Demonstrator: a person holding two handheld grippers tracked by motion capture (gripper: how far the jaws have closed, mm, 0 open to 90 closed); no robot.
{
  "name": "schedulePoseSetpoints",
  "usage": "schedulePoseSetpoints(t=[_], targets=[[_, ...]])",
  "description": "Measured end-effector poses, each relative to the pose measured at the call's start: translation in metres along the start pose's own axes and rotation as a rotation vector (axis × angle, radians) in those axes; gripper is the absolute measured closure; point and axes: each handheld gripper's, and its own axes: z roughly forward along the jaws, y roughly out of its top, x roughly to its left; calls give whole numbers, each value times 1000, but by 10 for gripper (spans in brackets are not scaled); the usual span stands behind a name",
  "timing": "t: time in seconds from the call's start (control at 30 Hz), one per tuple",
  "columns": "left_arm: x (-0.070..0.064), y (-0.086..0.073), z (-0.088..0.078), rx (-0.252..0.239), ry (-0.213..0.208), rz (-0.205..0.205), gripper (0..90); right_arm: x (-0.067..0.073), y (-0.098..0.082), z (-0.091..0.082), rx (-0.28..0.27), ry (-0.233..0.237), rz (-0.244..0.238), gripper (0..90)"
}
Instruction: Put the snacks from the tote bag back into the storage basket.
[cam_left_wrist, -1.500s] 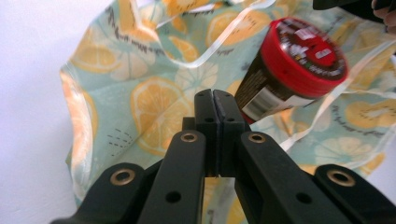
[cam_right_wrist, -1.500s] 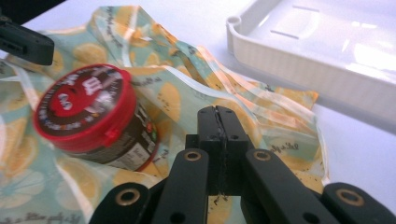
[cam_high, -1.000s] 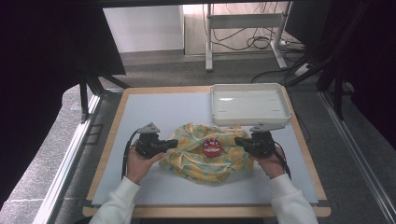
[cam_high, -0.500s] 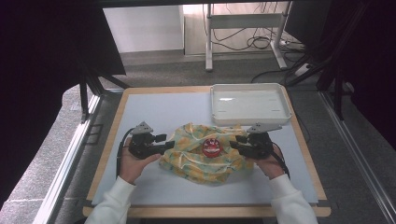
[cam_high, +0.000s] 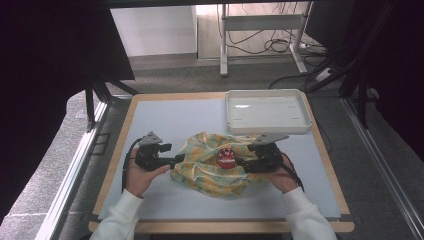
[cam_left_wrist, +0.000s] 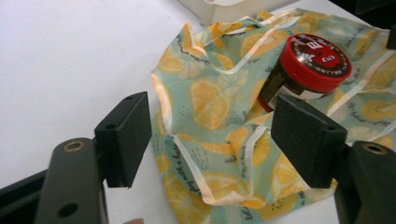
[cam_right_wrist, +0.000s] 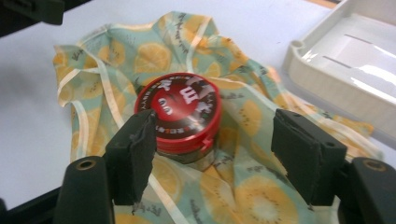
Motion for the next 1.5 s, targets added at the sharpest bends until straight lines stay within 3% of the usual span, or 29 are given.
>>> schedulePoseSetpoints(t=[0.37,0.67,0.93,1.03,1.13,1.5], targets=[[1,-1,3,13,3,-11,269,14,3,22,79,-8,-2,242],[0,-3,3,-7,7,-11,268,24,6,44,125,-30,8,199],[-3,-3,3,-25,11,-1,270,30,5,66,163,-49,26,202],[-4,-4,4,-23,10,6,269,34,4,73,178,-73,3,217],[-2,-5,5,-17,11,1,269,35,3,75,173,-92,7,246],[-3,-5,6,-15,8,7,270,32,3,72,164,-76,8,253]])
